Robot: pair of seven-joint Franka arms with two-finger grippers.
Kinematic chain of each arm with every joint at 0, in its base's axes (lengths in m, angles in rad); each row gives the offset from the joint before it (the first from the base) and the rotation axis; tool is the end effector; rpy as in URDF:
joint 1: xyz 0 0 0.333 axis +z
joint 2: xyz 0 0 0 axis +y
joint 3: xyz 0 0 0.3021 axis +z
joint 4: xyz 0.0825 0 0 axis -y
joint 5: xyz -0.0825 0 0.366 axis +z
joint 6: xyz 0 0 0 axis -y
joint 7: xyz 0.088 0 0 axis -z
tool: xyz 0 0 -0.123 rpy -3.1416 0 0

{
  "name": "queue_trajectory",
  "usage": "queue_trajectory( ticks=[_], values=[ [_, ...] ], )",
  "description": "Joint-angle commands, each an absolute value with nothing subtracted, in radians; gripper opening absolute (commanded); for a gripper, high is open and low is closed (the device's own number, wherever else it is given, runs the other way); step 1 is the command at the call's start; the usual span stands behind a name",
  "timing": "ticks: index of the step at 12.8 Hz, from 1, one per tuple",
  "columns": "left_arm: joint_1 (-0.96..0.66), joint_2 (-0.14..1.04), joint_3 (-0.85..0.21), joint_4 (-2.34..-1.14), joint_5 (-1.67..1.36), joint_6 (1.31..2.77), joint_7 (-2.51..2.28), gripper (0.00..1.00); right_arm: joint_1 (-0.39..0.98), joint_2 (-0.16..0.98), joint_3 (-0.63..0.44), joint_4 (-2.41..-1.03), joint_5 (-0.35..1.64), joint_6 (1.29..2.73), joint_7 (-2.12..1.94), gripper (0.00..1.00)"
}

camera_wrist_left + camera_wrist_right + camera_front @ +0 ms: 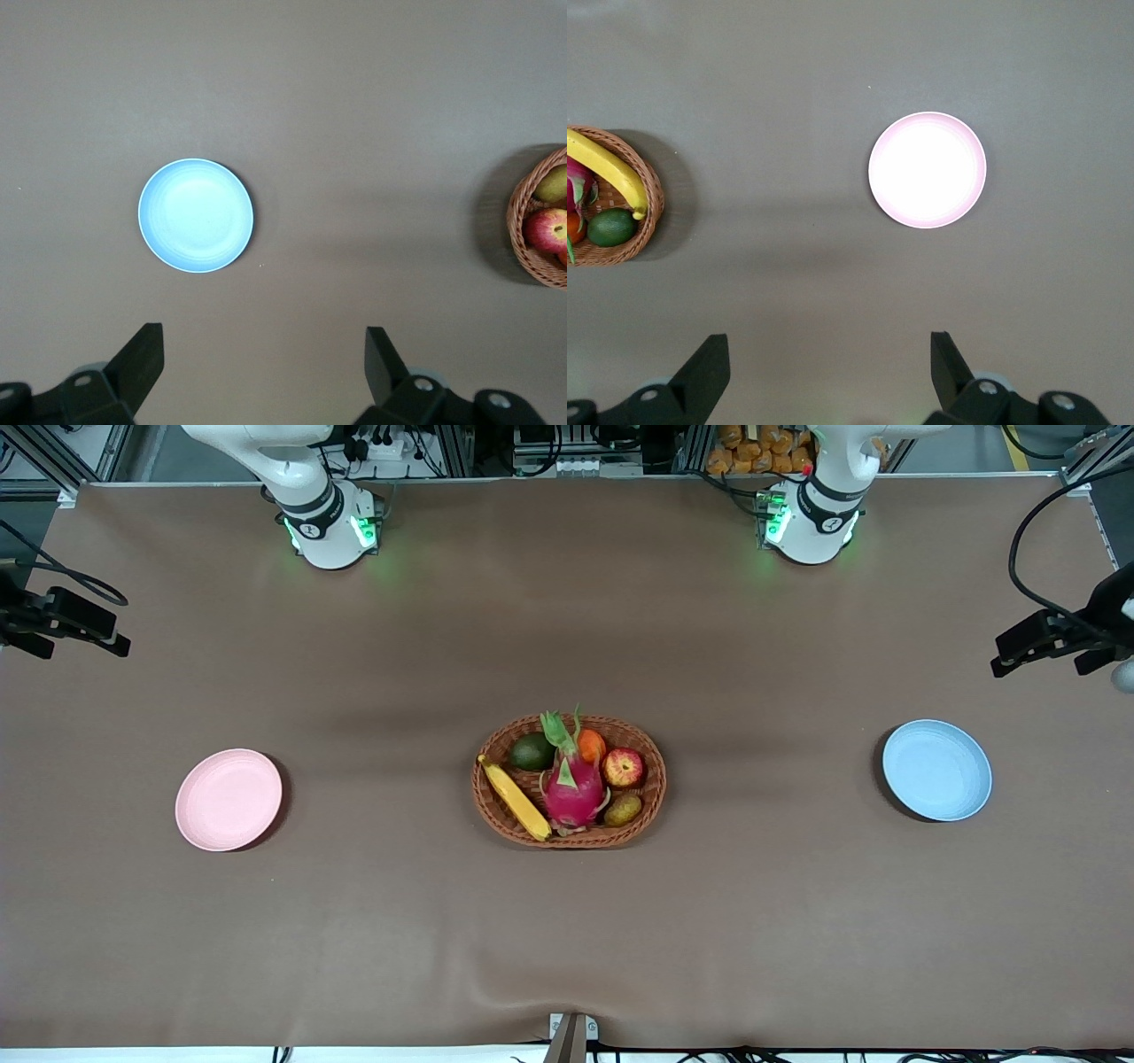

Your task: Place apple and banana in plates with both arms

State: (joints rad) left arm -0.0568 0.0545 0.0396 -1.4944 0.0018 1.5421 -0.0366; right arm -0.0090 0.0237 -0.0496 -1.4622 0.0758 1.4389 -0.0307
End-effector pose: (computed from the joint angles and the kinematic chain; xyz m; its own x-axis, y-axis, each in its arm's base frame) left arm 0.5500 -0.0098 0.5971 0.9998 0.0194 -0.0066 0.0194 -0.9998 -0.0042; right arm 0.5291 -0.0206 0.6197 0.9989 -0.0180 -0.0443 -0.0213 -0.9969 -0.0757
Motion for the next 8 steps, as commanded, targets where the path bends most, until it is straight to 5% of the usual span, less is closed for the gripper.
queue_trajectory(
  ticks=[1,8],
  values=[
    [-0.086,0.112,0.031,-1.473,-0.038,1.535,-0.028,1.0,-0.009,0.009,-0.049,-1.471,0.078,1.437,-0.043,1.0],
    [-0.153,0.282,-0.043,-1.443,-0.075,1.664,0.063,1.0,-0.009,0.009,-0.049,-1.471,0.08,1.437,-0.043,1.0]
  ],
)
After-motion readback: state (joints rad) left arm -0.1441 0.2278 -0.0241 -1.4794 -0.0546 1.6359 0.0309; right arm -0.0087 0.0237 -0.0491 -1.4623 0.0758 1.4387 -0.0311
